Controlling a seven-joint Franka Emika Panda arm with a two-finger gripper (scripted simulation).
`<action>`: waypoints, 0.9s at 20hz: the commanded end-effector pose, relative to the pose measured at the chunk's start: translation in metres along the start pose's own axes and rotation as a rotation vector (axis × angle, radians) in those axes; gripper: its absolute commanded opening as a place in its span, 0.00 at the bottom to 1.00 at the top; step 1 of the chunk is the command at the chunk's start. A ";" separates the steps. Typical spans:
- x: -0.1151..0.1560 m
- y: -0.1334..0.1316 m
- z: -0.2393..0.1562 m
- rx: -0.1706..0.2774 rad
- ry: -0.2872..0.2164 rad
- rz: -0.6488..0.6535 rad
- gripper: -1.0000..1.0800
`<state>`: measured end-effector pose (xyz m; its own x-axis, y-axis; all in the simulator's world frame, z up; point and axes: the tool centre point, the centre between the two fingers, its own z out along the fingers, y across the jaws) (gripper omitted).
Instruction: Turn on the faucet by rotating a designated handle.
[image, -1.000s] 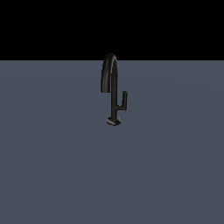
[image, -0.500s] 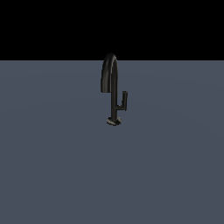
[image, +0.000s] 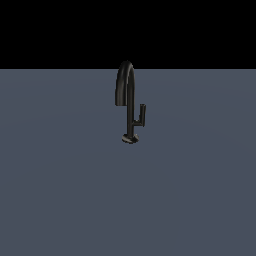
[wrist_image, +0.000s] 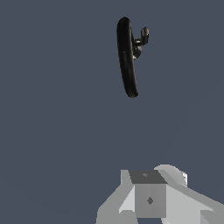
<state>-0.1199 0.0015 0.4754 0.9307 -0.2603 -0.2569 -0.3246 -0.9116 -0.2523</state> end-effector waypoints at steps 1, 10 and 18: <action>0.017 -0.001 0.002 0.037 -0.034 0.042 0.00; 0.077 -0.001 0.015 0.176 -0.160 0.193 0.00; 0.130 0.006 0.035 0.308 -0.279 0.334 0.00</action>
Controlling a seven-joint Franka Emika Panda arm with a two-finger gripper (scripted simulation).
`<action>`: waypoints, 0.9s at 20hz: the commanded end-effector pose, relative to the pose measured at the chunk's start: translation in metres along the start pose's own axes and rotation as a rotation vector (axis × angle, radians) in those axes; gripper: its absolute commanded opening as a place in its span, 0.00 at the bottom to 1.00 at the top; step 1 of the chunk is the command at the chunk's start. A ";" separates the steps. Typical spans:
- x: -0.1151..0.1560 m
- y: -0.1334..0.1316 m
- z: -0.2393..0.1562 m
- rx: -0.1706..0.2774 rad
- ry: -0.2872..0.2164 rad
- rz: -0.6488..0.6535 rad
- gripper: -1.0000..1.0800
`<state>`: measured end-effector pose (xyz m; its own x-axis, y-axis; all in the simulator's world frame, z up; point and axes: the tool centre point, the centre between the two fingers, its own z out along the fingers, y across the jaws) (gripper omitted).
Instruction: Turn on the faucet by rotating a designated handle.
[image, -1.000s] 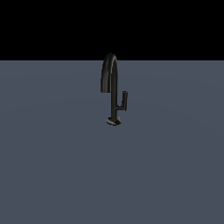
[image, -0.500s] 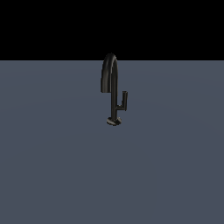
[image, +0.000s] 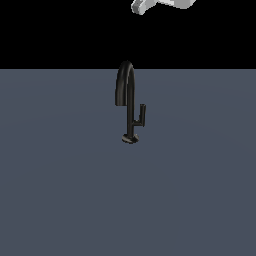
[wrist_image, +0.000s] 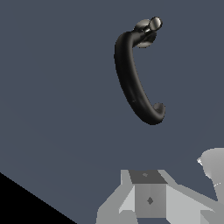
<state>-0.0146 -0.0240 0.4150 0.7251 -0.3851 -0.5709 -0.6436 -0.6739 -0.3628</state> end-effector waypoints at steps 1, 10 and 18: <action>0.019 -0.001 0.002 0.043 -0.039 0.046 0.00; 0.088 0.001 0.018 0.209 -0.190 0.223 0.00; 0.156 0.012 0.046 0.382 -0.346 0.409 0.00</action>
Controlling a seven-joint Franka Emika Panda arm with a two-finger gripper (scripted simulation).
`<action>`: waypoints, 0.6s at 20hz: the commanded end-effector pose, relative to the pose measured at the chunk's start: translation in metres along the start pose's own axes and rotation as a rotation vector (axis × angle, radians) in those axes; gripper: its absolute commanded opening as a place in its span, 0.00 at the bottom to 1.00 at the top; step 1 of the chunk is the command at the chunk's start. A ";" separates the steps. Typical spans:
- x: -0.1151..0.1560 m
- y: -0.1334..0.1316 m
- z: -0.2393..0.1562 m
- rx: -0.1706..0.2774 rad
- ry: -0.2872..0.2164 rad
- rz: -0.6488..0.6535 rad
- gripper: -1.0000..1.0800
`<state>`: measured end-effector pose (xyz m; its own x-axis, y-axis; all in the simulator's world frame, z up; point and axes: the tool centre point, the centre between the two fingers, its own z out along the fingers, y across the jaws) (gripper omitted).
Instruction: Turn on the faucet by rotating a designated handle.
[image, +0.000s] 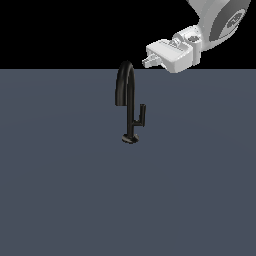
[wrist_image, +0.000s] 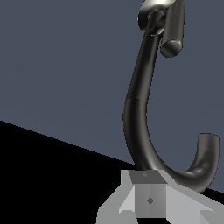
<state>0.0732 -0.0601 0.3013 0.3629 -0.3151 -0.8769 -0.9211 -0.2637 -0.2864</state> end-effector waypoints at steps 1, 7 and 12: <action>0.025 -0.002 0.003 0.058 -0.053 0.063 0.00; 0.082 0.000 0.017 0.197 -0.177 0.212 0.00; 0.119 0.005 0.031 0.288 -0.258 0.312 0.00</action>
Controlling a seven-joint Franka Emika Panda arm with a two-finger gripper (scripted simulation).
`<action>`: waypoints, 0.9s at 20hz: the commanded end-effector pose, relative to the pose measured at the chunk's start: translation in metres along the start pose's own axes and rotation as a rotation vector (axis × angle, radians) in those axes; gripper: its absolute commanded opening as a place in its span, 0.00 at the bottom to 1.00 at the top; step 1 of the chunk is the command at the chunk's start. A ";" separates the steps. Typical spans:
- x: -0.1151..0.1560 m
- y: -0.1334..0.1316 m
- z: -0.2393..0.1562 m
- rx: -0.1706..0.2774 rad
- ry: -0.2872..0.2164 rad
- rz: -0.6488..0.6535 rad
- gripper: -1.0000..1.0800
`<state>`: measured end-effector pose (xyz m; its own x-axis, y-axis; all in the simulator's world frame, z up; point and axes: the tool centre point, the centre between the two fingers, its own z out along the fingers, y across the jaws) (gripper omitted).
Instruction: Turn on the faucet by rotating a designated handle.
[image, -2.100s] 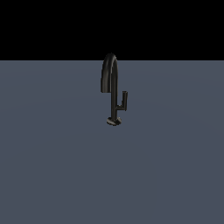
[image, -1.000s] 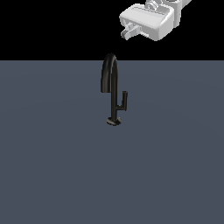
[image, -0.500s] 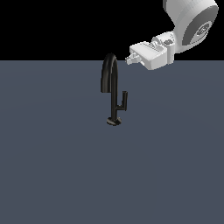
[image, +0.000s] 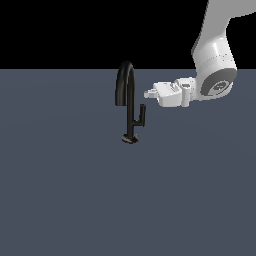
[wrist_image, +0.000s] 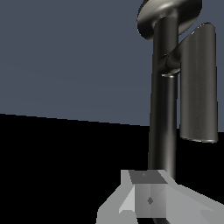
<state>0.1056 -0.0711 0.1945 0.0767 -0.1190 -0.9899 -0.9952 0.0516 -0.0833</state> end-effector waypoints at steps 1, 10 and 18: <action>0.017 -0.002 0.003 0.042 -0.037 0.045 0.00; 0.050 -0.002 0.012 0.121 -0.108 0.129 0.00; 0.051 0.001 0.012 0.125 -0.112 0.133 0.00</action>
<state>0.1109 -0.0648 0.1420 -0.0417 0.0071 -0.9991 -0.9824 0.1822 0.0423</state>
